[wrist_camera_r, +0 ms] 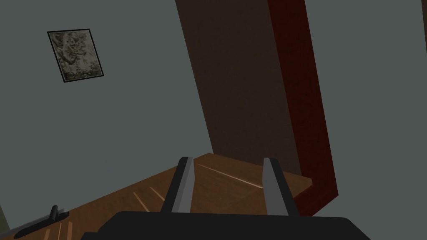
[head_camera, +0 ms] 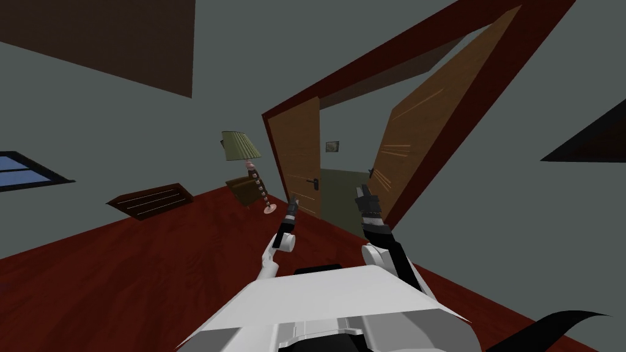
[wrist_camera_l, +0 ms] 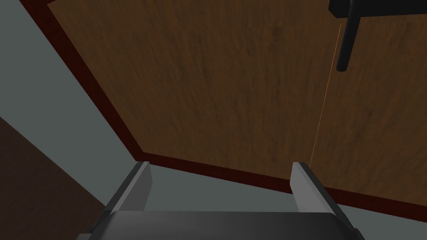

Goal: Push the door open

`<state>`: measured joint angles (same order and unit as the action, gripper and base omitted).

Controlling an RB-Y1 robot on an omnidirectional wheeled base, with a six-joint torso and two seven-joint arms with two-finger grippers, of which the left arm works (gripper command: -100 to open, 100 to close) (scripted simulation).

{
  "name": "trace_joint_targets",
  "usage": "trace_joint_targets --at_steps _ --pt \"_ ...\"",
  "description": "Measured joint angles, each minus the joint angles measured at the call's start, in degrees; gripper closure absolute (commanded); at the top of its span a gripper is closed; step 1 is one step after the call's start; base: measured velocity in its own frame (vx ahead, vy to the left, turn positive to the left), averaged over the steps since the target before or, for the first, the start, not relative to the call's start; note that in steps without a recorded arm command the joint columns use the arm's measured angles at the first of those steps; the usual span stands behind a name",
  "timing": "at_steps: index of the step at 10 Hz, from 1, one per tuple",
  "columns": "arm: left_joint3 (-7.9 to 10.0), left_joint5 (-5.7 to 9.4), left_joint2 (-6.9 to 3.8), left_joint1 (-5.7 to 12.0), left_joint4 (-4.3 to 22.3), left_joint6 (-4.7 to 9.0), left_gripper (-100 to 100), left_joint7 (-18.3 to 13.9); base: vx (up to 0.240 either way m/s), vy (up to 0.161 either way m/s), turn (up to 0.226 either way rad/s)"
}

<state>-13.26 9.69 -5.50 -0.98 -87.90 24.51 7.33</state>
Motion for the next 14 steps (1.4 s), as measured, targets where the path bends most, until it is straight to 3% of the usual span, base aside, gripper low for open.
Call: trace_joint_targets --at_steps 8,14 --pt "-2.26 2.24 0.32 6.69 11.6 0.16 -100 -0.1 0.092 0.048 -0.057" --pt "-3.87 3.72 1.2 10.83 18.3 -0.64 -100 0.1 0.086 0.054 -0.056"
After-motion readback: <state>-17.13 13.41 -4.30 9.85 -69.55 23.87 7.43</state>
